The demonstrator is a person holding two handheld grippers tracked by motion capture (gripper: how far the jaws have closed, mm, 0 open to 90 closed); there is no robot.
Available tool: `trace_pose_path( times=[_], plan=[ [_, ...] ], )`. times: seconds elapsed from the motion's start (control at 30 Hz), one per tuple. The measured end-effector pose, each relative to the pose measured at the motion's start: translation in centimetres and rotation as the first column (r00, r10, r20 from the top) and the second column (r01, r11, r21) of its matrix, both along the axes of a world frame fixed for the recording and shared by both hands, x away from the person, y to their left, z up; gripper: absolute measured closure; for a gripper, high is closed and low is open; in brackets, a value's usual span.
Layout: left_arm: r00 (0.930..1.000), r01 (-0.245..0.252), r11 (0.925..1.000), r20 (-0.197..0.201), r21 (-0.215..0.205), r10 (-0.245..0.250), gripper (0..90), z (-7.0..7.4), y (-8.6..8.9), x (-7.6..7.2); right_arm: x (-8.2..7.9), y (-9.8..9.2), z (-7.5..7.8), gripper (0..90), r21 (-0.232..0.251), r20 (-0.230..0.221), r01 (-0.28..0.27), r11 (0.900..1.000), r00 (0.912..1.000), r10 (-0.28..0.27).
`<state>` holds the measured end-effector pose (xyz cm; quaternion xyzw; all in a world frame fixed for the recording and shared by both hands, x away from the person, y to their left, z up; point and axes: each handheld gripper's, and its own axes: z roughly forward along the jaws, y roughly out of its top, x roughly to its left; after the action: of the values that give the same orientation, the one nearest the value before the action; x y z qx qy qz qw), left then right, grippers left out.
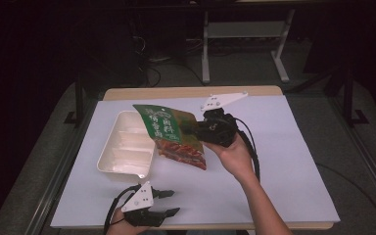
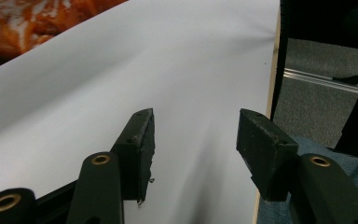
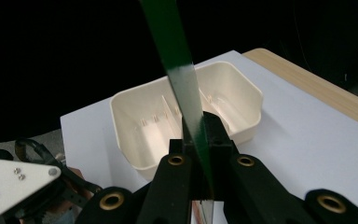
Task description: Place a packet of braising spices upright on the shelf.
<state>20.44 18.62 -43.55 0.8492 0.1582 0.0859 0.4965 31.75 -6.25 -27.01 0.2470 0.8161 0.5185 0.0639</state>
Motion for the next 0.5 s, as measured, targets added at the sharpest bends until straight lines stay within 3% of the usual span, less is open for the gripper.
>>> trace_pose_path(
  times=[0.23, 0.5],
  plan=[
    [0.9997, 0.011, 0.9998, 0.024, 0.017, -0.011, 45.1, 0.1, 0.2, 0.0, 0.2, 2.1, 0.6, 89.6, -0.002, 0.013, -0.031, 1.000, 0.9994, 0.031],
    [0.9995, 0.024, 0.9996, 0.019, 0.017, -0.024, 44.0, -0.2, 0.2, -0.1, 0.5, 4.6, 1.1, 89.6, 0.011, 0.017, -0.066, 0.998, 0.9977, 0.066]
  ],
)
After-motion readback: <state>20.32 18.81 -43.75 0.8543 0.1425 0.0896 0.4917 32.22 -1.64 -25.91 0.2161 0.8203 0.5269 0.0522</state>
